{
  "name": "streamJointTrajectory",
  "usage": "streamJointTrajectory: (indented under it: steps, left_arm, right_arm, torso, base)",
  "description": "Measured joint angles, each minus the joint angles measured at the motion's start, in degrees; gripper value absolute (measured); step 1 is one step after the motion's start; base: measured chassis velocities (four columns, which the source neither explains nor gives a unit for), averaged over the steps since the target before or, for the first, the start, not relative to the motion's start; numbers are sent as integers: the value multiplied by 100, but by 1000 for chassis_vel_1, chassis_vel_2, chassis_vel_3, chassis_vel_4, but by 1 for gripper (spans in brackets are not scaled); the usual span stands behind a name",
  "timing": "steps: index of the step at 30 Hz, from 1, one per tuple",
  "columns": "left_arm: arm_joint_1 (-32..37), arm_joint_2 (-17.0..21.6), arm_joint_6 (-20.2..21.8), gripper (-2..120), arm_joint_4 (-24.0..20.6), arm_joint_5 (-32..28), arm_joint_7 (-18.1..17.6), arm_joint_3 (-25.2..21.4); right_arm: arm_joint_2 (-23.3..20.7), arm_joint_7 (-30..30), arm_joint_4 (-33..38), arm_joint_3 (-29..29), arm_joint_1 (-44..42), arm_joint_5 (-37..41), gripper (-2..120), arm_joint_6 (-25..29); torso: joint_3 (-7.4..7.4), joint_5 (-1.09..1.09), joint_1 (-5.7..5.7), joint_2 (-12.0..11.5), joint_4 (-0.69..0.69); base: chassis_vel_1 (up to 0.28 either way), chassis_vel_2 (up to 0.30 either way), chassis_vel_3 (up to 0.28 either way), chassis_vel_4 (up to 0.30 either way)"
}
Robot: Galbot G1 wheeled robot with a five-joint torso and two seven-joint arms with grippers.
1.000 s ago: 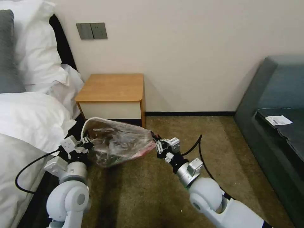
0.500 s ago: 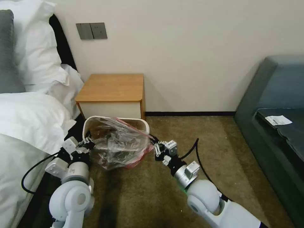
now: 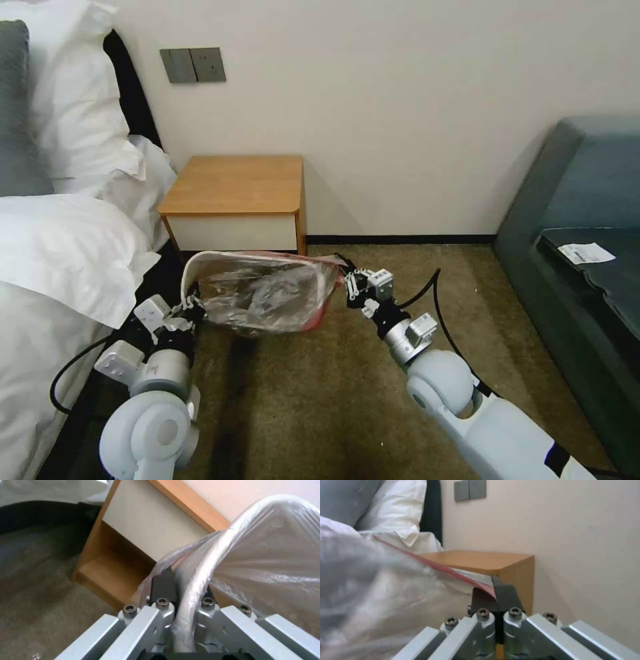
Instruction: Pick up the garbage bag from the table and place it over the trash can.
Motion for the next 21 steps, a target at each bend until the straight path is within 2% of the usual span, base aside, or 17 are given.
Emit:
streamJointTrajectory:
  steps: [11,19,21]
  left_arm:
    - [-196,-151,-41,2,-108,-442,-243,-97]
    - [-239,-260,20,4,-269,-1092,-474,-163]
    - [-189,-281,115,4,-370,-1416,-594,-164]
  right_arm:
    - [78,-18,-116,-214,-137,-160,0,73]
    - [222,-25,-403,-331,-103,-389,0,169]
    - [284,-41,-538,-322,-41,-446,0,204]
  torso:
    - [0,0,0,0,0]
    - [0,0,0,0,0]
    - [0,0,0,0,0]
  base:
    - [0,0,0,0]
    - [0,0,0,0]
    - [0,0,0,0]
